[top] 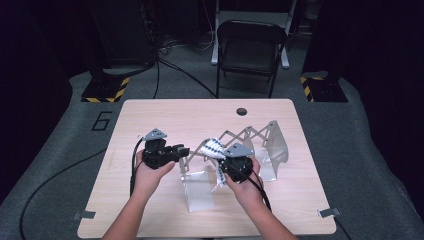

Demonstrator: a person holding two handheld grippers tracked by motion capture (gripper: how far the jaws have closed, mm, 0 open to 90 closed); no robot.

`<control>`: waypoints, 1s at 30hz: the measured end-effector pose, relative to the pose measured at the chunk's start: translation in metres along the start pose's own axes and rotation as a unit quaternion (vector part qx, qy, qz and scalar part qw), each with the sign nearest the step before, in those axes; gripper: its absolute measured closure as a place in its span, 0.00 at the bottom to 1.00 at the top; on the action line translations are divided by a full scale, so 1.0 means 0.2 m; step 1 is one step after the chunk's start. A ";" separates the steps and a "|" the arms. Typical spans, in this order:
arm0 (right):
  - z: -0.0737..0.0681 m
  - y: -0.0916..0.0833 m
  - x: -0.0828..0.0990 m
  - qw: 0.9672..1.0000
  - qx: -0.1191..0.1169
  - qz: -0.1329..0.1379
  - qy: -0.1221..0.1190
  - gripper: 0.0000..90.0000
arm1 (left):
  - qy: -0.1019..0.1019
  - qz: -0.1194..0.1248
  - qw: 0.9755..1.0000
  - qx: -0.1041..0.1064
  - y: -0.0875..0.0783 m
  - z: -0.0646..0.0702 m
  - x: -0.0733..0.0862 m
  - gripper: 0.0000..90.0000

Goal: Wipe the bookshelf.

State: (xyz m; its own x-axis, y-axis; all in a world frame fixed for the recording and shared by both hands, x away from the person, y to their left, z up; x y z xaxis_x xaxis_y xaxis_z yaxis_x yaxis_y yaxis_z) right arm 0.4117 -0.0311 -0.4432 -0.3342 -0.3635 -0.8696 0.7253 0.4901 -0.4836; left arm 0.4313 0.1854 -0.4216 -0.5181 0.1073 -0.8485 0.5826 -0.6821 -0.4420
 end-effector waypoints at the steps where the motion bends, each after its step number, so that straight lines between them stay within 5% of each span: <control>1: 0.02 -0.01 0.01 1.000 -0.001 -0.001 0.000 0.85 | -0.001 0.003 1.000 -0.001 0.02 0.01 0.00 0.71; 6: 0.10 -0.02 0.03 1.000 0.008 0.002 0.002 0.85 | 0.004 0.004 1.000 -0.003 0.08 0.06 -0.02 0.69; 12: 0.14 -0.04 0.04 1.000 -0.009 0.004 0.012 0.84 | 0.001 0.003 1.000 -0.001 0.10 0.08 -0.02 0.68; 18: 0.11 -0.07 0.04 0.998 -0.040 0.021 0.049 0.80 | -0.007 0.013 1.000 0.004 0.08 0.07 -0.02 0.59; 25: 0.10 -0.17 -0.06 0.998 -0.029 0.052 0.034 0.78 | 0.004 0.023 1.000 0.000 0.02 0.07 -0.05 0.56; 30: 0.01 -0.23 -0.14 0.995 -0.055 0.077 0.026 0.78 | 0.014 0.034 0.999 -0.002 -0.03 0.08 -0.06 0.55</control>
State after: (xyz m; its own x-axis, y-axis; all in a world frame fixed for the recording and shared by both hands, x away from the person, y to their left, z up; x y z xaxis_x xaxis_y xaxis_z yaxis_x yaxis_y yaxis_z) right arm 0.3887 -0.0442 -0.3959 -0.2574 -0.2374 -0.9367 0.7014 0.6208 -0.3501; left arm 0.4232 0.1769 -0.4036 -0.4597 0.0809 -0.8844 0.6184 -0.6855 -0.3842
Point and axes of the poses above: each handheld gripper's, and its own axes: y roughly forward along the jaws, x roughly out of its underside, z roughly to its right, the point moved 4 cm from there along y, roughly forward along the jaws, and after that the axes turned 4 degrees about z, right-handed, at the moved point
